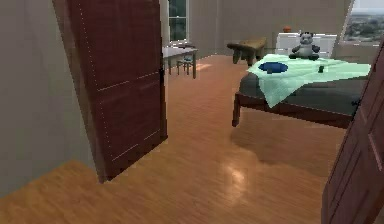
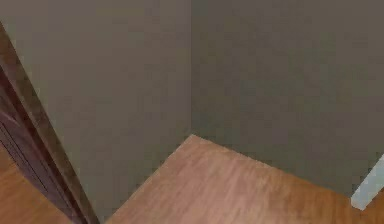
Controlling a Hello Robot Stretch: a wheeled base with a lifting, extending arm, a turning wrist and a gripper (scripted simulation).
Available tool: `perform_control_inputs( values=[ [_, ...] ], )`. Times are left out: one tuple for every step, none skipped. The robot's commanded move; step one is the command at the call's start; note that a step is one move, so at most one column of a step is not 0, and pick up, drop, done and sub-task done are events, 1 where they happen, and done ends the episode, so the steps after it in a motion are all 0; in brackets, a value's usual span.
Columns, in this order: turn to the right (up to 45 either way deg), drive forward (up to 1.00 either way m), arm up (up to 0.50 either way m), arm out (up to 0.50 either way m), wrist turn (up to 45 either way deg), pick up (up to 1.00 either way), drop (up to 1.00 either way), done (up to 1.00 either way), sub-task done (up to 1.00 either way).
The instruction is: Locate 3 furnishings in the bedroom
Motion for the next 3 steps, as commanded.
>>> perform_control_inputs(
  values=[
    [0.0, 0.6, 0.0, 0.0, 0.0, 0.0, 0.0, 0.0, 0.0],
    [30.0, 0.0, 0.0, 0.0, 0.0, 0.0, 0.0, 0.0, 0.0],
    [0.0, 1.0, 0.0, 0.0, 0.0, 0.0, 0.0, 0.0, 0.0]
  ],
)
